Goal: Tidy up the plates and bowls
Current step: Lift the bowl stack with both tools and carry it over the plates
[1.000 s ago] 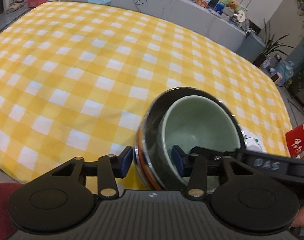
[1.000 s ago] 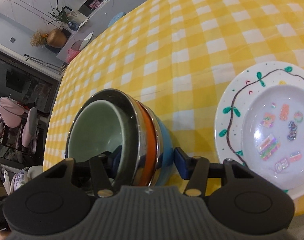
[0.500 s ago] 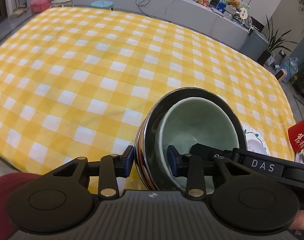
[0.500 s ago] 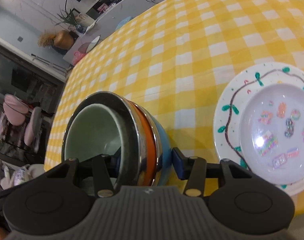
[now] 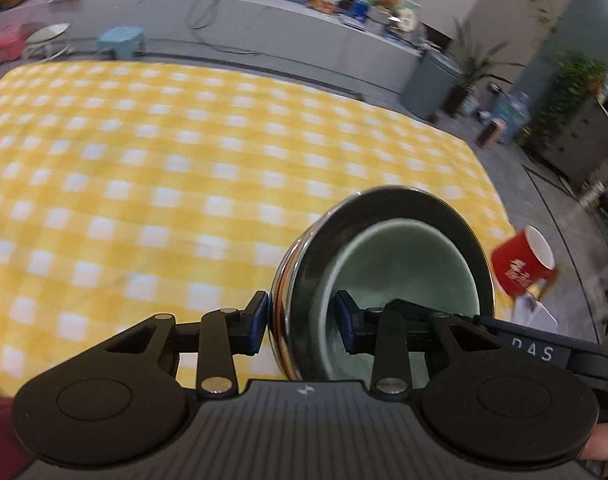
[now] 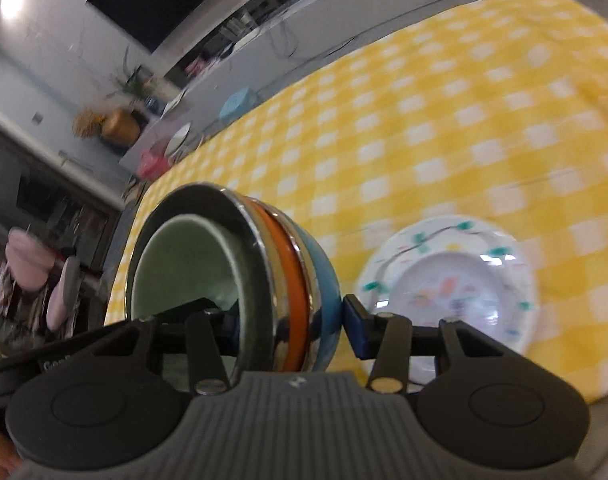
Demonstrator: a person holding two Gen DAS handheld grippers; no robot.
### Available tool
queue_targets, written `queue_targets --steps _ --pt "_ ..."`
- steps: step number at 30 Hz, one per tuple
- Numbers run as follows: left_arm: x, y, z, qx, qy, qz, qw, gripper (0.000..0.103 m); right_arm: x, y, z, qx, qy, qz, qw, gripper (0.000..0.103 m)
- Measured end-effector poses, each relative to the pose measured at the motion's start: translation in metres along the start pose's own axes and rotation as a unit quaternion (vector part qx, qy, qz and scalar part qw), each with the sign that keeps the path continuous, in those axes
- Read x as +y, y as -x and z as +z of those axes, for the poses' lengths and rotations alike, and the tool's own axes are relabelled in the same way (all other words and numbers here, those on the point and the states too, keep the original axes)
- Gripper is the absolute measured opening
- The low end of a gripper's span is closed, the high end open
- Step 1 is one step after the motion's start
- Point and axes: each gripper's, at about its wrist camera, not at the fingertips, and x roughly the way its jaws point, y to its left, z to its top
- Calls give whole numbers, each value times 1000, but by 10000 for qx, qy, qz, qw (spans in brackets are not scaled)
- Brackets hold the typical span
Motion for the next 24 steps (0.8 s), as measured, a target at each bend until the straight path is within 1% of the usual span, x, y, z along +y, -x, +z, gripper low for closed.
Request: queue_targets --steps 6,12,15,19,24 --pt "-34 -33 4 486 -135 -289 9983 40 -43 26 -1 -197 -404 -263 9986 46" --pt "-56 -56 1 702 -355 -313 9964 40 -67 33 -1 -183 -758 -449 9959 46" --pt "-55 -66 -2 902 -234 -364 9950 40 -71 32 -1 -108 -737 -594 9954 46" --pt "-48 -77 -4 1109 -98 -315 9933 40 -74 19 0 196 -811 -741 9938 46" --pt "-38 -82 -2 1125 -47 -414 9928 40 -72 8 1 243 -746 -810 9936 46"
